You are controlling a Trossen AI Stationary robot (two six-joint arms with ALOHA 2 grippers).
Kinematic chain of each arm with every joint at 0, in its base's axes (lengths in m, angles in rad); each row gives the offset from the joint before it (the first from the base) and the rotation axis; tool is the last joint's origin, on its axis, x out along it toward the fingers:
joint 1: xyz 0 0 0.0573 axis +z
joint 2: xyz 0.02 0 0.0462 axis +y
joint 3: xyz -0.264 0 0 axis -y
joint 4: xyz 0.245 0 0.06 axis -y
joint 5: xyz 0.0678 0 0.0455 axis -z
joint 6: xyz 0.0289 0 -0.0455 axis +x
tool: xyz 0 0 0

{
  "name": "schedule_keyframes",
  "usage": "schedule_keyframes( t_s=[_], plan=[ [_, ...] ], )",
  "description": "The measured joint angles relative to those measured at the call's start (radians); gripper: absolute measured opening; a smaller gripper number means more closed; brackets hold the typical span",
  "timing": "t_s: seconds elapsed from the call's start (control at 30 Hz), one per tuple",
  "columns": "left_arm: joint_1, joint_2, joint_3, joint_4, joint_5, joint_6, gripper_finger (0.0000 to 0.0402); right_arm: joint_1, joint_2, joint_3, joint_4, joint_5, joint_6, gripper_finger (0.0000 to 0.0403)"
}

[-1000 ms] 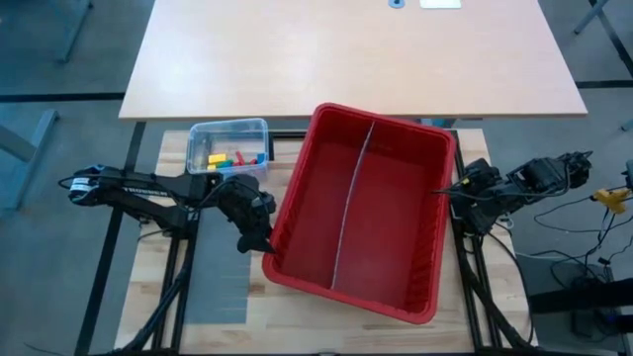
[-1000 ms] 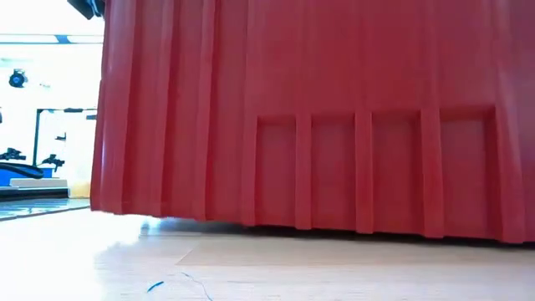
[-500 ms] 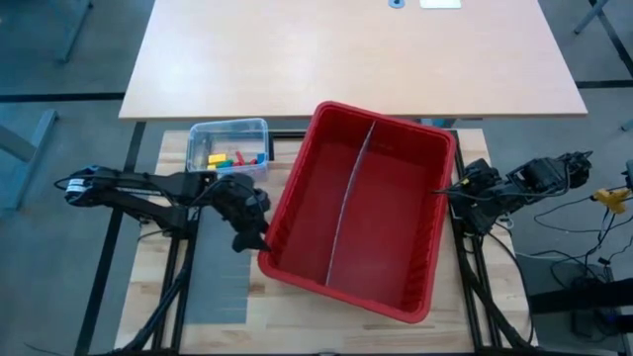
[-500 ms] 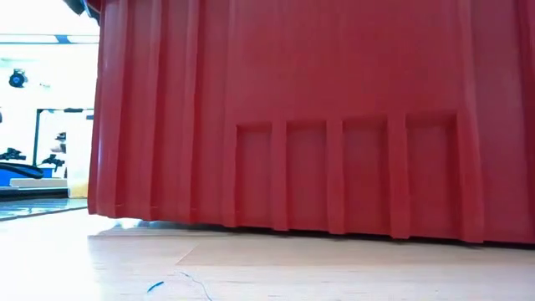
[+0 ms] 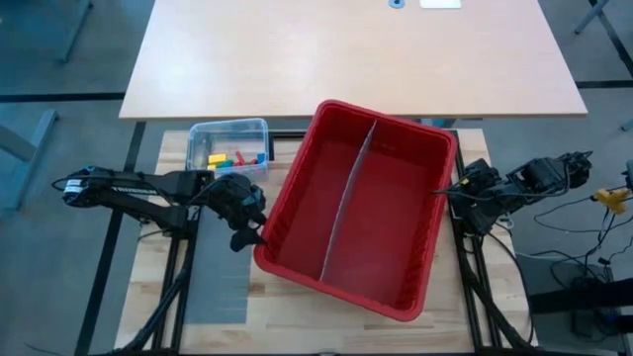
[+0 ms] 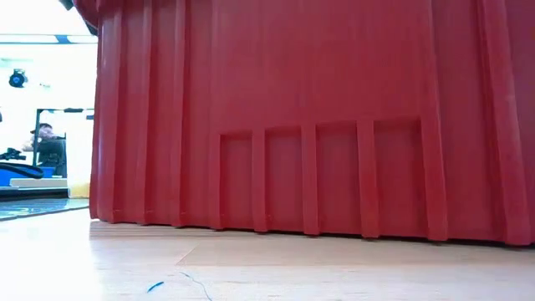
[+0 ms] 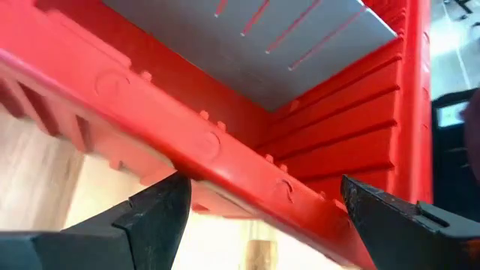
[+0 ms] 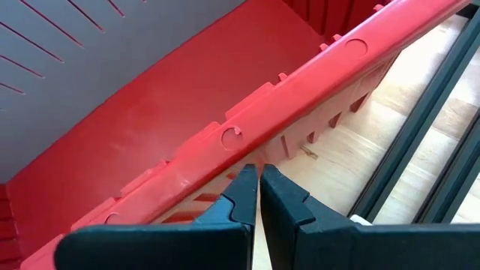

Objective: Sort blocks
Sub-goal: Insert the bin divider into the red bin

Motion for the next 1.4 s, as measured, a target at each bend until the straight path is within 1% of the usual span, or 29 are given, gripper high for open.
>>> schedule_keyframes(
  t_s=[0.2,0.27,0.47,0.53,0.6,0.67,0.73,0.9,0.97,1.03,1.1,1.27,1.4],
  plan=[
    [0.000,-0.080,-0.004,0.103,-0.046,-0.018,0.0314,0.000,0.000,0.000,-0.010,-0.003,0.000,0.0000],
    [0.001,-0.120,-0.002,0.115,-0.094,-0.009,0.0314,0.000,0.000,0.000,-0.006,0.001,0.000,0.0000],
    [0.001,-0.207,-0.015,-0.003,-0.279,0.036,0.0314,0.000,0.000,-0.001,-0.001,0.003,0.000,0.0000],
    [0.002,-0.227,-0.028,-0.057,-0.314,0.039,0.0314,0.000,0.000,-0.001,0.001,0.003,0.000,0.0000],
    [0.002,-0.231,-0.062,-0.106,-0.318,0.038,0.0314,0.000,0.000,-0.001,0.000,0.003,0.000,0.0000],
    [0.002,-0.227,-0.105,-0.100,-0.317,0.027,0.0314,0.000,0.000,-0.001,0.000,0.003,0.000,0.0000],
    [0.002,-0.224,-0.151,-0.041,-0.308,0.001,0.0314,0.000,0.000,-0.001,0.000,0.003,0.000,0.0000],
    [0.000,-0.183,-0.248,0.168,-0.272,-0.058,0.0313,0.000,0.003,0.015,-0.002,-0.016,-0.003,0.0000],
    [0.000,-0.169,-0.262,0.239,-0.271,-0.073,0.0313,0.001,0.003,0.033,-0.001,-0.060,-0.030,0.0000],
    [0.000,-0.154,-0.275,0.269,-0.268,-0.078,0.0313,0.001,0.004,0.045,-0.002,-0.123,-0.064,0.0000],
    [0.000,-0.136,-0.278,0.299,-0.263,-0.077,0.0313,0.001,0.006,0.048,0.000,-0.161,-0.079,0.0000],
    [0.000,-0.085,-0.278,0.373,-0.227,-0.079,0.0313,0.001,0.007,0.048,0.001,-0.171,-0.096,0.0000],
    [-0.010,-0.032,-0.277,0.456,-0.189,-0.097,0.0313,0.001,0.001,0.054,0.073,-0.159,-0.159,0.0000]
  ],
)
